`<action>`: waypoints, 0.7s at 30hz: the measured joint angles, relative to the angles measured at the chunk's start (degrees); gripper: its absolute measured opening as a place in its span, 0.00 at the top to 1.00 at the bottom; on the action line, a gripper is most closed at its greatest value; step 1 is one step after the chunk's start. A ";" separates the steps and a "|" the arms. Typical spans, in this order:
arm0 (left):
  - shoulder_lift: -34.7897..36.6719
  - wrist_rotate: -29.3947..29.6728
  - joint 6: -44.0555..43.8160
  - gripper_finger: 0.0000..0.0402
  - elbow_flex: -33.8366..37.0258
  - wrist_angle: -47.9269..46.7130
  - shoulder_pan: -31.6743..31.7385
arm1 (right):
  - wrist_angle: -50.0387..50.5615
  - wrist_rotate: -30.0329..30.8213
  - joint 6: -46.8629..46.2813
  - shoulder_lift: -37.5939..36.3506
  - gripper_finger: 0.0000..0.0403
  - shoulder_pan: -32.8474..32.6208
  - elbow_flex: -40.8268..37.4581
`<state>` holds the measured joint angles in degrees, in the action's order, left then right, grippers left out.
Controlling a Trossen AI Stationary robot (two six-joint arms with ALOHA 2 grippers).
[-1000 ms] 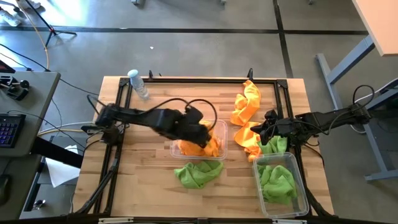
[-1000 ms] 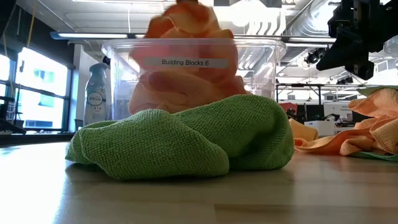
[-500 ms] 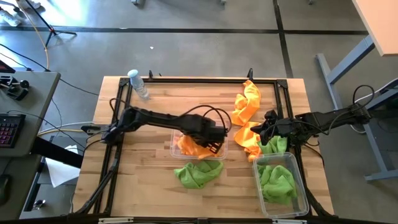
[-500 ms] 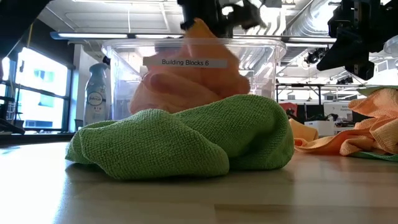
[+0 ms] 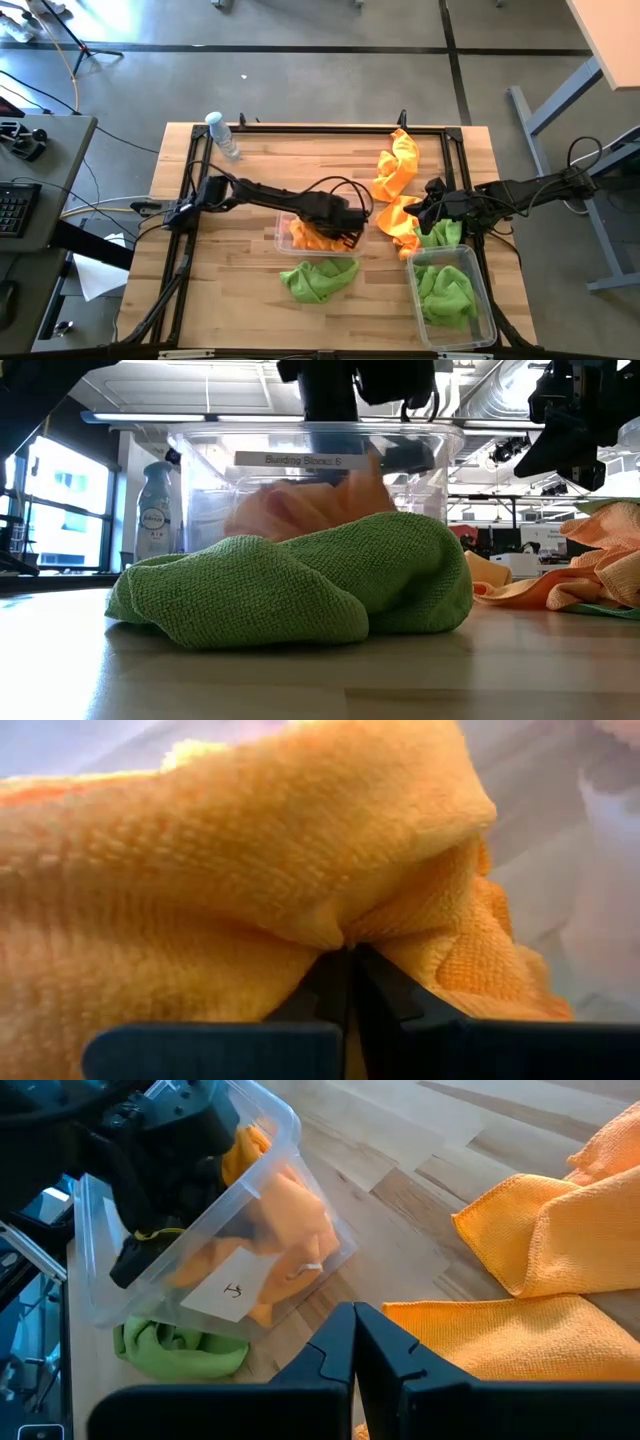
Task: Sort microfiber towel by color & place in baskets
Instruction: Put the top left orange towel into the top transparent bin
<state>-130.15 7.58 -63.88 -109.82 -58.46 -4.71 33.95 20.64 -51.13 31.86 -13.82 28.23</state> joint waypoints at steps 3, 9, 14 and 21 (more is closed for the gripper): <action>0.02 -0.18 0.00 1.00 1.50 2.90 0.62 | 0.22 -0.13 0.00 0.00 1.00 0.00 -0.01; 0.02 1.10 -0.06 0.98 1.91 2.97 1.02 | 0.57 -0.13 0.17 0.00 1.00 0.00 0.00; 0.55 1.53 1.57 0.92 2.03 2.62 1.65 | 0.66 -0.37 0.17 0.00 1.00 0.00 -0.01; 2.54 0.19 3.58 0.83 2.11 1.75 2.23 | 0.74 -0.74 0.20 0.00 1.00 0.00 0.00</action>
<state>-127.61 7.77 -60.29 -107.71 -56.72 -2.48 34.70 19.90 -50.94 31.86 -13.82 28.23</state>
